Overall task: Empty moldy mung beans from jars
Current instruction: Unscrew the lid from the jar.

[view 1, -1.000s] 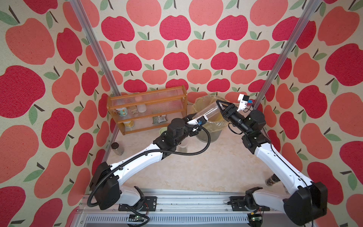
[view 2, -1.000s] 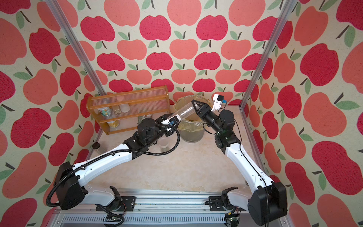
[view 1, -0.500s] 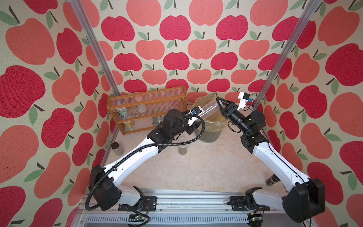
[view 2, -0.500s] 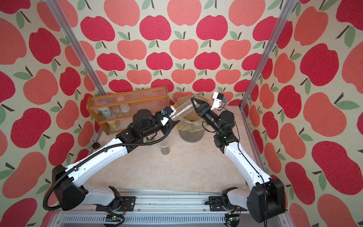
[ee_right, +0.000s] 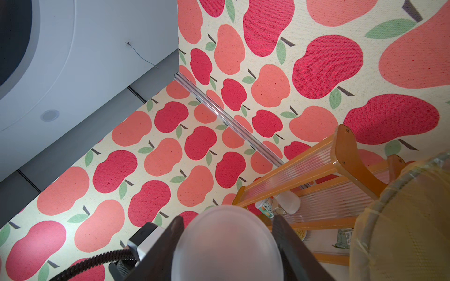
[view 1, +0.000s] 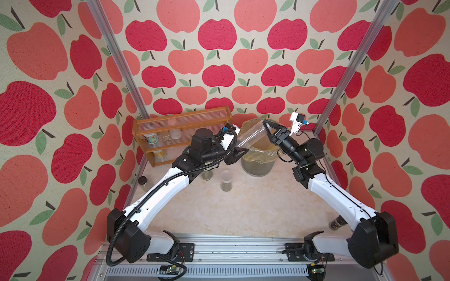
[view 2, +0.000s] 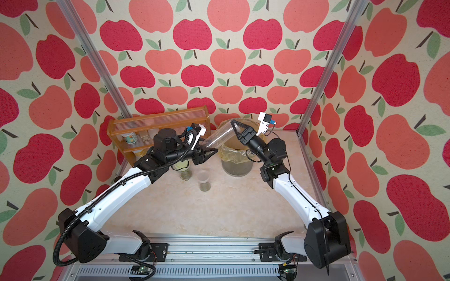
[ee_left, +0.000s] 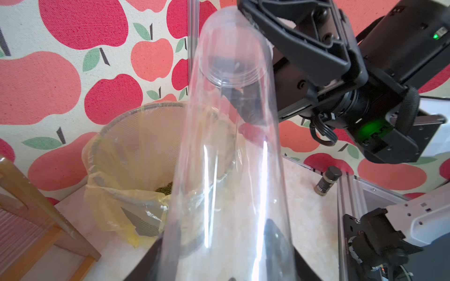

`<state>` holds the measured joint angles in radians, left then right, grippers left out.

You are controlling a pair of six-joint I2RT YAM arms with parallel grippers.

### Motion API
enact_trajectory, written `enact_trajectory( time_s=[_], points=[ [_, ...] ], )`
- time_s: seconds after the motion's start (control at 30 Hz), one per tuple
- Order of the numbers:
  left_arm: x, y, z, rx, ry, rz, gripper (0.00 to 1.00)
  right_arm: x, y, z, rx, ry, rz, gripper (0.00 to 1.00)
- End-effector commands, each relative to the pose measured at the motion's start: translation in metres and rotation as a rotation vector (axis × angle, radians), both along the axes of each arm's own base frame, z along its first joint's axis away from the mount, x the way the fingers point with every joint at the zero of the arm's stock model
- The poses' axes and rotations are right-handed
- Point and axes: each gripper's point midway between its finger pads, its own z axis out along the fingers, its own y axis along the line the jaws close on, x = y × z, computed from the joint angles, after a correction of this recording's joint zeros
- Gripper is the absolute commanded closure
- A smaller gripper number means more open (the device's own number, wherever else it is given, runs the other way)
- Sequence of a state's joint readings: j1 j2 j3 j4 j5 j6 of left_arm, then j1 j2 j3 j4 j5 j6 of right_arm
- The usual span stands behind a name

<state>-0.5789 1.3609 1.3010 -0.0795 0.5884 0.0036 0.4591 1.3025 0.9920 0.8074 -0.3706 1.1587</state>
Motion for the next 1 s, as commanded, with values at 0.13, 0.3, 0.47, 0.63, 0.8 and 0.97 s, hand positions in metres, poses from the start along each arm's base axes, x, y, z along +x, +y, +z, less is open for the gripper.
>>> enact_trajectory(
  time_s=[0.13, 0.3, 0.47, 0.63, 0.8, 0.97],
  points=[
    [0.017, 0.027, 0.037, -0.046, -0.084, 0.186, 0.58, -0.012, 0.002, 0.028, 0.022, -0.121, 0.009, 0.47],
    [0.013, 0.021, 0.035, -0.006, -0.172, 0.192, 0.58, -0.003, 0.007, 0.021, 0.0, -0.057, 0.017, 0.47],
    [0.019, 0.018, 0.03, 0.042, -0.257, 0.222, 0.59, 0.002, 0.009, 0.017, -0.012, -0.011, 0.019, 0.42],
    [0.025, 0.015, 0.026, 0.052, -0.273, 0.23, 0.59, 0.005, 0.005, 0.017, 0.01, 0.012, 0.02, 0.35],
    [0.027, 0.017, 0.023, 0.069, -0.281, 0.241, 0.59, 0.005, -0.003, 0.017, 0.021, 0.02, 0.002, 0.27],
    [0.026, 0.015, 0.015, 0.122, -0.328, 0.247, 0.59, 0.006, -0.008, 0.012, -0.006, 0.043, -0.019, 0.23]
  ],
)
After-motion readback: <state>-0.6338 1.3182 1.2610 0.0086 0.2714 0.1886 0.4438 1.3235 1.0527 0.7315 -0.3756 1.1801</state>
